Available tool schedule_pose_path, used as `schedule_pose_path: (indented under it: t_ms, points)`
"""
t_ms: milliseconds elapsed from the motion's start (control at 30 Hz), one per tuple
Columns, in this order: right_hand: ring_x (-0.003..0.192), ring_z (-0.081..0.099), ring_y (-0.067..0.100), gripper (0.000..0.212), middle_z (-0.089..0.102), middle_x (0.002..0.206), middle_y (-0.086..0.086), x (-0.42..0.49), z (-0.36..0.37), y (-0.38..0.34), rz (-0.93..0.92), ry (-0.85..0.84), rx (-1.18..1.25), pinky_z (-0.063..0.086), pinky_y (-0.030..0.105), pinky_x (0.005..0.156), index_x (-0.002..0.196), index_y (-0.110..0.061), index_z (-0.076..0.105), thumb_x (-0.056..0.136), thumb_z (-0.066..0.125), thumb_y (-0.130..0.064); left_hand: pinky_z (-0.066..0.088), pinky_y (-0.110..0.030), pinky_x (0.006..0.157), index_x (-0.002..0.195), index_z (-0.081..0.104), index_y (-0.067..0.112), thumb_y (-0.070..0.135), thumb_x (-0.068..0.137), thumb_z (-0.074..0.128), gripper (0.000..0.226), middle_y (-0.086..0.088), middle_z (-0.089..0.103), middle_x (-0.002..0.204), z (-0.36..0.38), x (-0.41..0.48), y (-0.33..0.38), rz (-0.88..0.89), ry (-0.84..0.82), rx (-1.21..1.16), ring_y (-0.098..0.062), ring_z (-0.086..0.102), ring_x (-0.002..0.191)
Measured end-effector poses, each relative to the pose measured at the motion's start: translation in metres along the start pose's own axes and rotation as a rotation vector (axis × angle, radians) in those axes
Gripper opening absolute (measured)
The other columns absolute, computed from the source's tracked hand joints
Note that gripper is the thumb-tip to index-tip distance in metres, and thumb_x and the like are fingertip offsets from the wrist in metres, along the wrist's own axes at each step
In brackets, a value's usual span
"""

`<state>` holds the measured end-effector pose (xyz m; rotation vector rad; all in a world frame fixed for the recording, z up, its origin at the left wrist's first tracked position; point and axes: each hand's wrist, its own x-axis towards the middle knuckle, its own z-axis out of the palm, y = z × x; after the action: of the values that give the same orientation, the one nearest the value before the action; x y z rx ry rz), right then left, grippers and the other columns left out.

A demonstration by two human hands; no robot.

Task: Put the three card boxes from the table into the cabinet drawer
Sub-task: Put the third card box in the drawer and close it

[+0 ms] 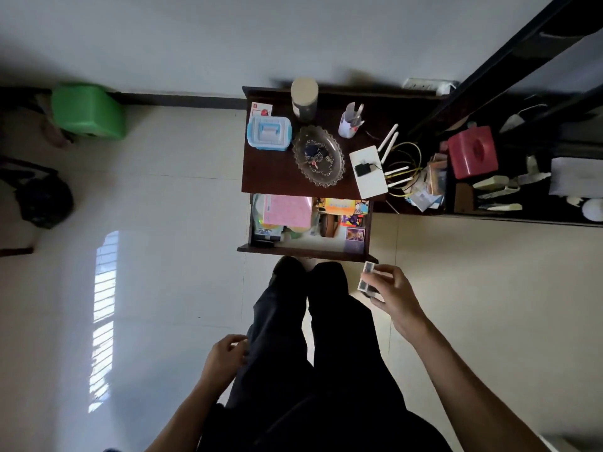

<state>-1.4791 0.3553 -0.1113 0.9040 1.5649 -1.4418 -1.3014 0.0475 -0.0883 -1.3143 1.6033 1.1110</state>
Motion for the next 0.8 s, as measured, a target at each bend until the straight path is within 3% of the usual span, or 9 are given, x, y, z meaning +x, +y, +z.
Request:
schedule_pose_path:
  t_ms: [67,200,300,400,433,533,600,700,800]
  points:
    - [0.095,0.074,0.013,0.046,0.068,0.115,0.0,0.036,0.001,0.004,0.043,0.008,-0.02,0.057,0.022,0.067,0.114,-0.022,0.058,0.078,0.086,-0.032,0.056,-0.04,0.076,0.104,0.07,0.011,0.018,0.092,0.056,0.019,-0.009,0.076,0.086,0.014,0.025,0.01,0.004,-0.033,0.059,-0.026,0.07,0.077]
    - [0.1,0.07,0.018,0.044,0.068,0.114,0.004,0.138,0.012,0.03,0.095,0.04,-0.136,0.056,0.03,0.08,0.109,-0.023,0.058,0.077,0.085,-0.038,0.051,-0.032,0.07,0.103,0.07,0.02,0.022,0.089,0.057,0.019,0.002,0.073,0.082,0.055,0.114,0.029,0.074,-0.048,0.199,-0.014,0.064,0.07]
    - [0.09,0.075,0.014,0.047,0.07,0.111,0.006,0.218,0.022,0.059,0.087,0.028,-0.243,0.06,0.026,0.074,0.109,-0.021,0.058,0.076,0.085,-0.041,0.054,-0.034,0.085,0.112,0.065,0.024,0.025,0.089,0.053,0.026,0.005,0.07,0.105,0.087,0.197,0.037,0.173,-0.027,0.364,-0.015,0.065,0.094]
    - [0.101,0.072,0.02,0.049,0.069,0.111,0.003,0.293,0.028,0.093,0.031,0.055,-0.322,0.061,0.041,0.091,0.11,-0.021,0.059,0.076,0.085,-0.043,0.048,-0.036,0.098,0.122,0.06,0.021,0.023,0.091,0.052,0.033,0.003,0.061,0.128,0.115,0.289,0.046,0.334,0.091,0.5,-0.019,0.058,0.115]
    - [0.101,0.072,0.018,0.05,0.069,0.11,0.0,0.313,0.031,0.103,0.004,0.071,-0.349,0.061,0.038,0.089,0.111,-0.023,0.058,0.076,0.084,-0.046,0.045,-0.036,0.102,0.126,0.058,0.02,0.022,0.091,0.052,0.036,0.002,0.057,0.134,0.124,0.319,0.05,0.392,0.127,0.539,-0.02,0.054,0.121]
    - [0.086,0.071,0.0,0.055,0.071,0.1,-0.013,0.37,0.038,0.13,-0.109,0.149,-0.42,0.054,0.009,0.064,0.118,-0.022,0.057,0.076,0.083,-0.047,0.029,-0.039,0.117,0.144,0.042,0.025,0.024,0.089,0.055,0.057,-0.001,0.034,0.157,0.146,0.401,0.054,0.457,0.129,0.7,-0.021,0.03,0.144]
    - [0.084,0.073,-0.001,0.059,0.074,0.098,-0.013,0.402,0.04,0.144,-0.161,0.189,-0.436,0.056,0.01,0.064,0.122,-0.018,0.057,0.076,0.084,-0.043,0.015,-0.039,0.123,0.152,0.027,0.028,0.027,0.088,0.053,0.069,-0.003,0.019,0.163,0.156,0.438,0.048,0.464,0.082,0.821,-0.021,0.014,0.151]
    - [0.101,0.069,0.017,0.068,0.063,0.122,0.01,0.437,0.044,0.162,-0.192,0.233,-0.569,0.063,0.029,0.076,0.125,-0.015,0.052,0.074,0.083,-0.048,0.007,-0.04,0.125,0.154,0.019,0.027,0.028,0.087,0.053,0.075,-0.005,0.012,0.165,0.165,0.465,0.028,0.472,0.036,0.922,-0.021,0.006,0.153]
    - [0.105,0.052,0.018,0.068,0.045,0.13,0.013,0.455,0.045,0.174,-0.199,0.314,-0.765,0.046,0.014,0.064,0.122,-0.015,0.048,0.075,0.082,-0.05,0.006,-0.04,0.125,0.154,0.02,0.025,0.025,0.085,0.056,0.078,-0.006,0.013,0.164,0.169,0.469,0.013,0.52,0.077,0.884,-0.021,0.004,0.153]
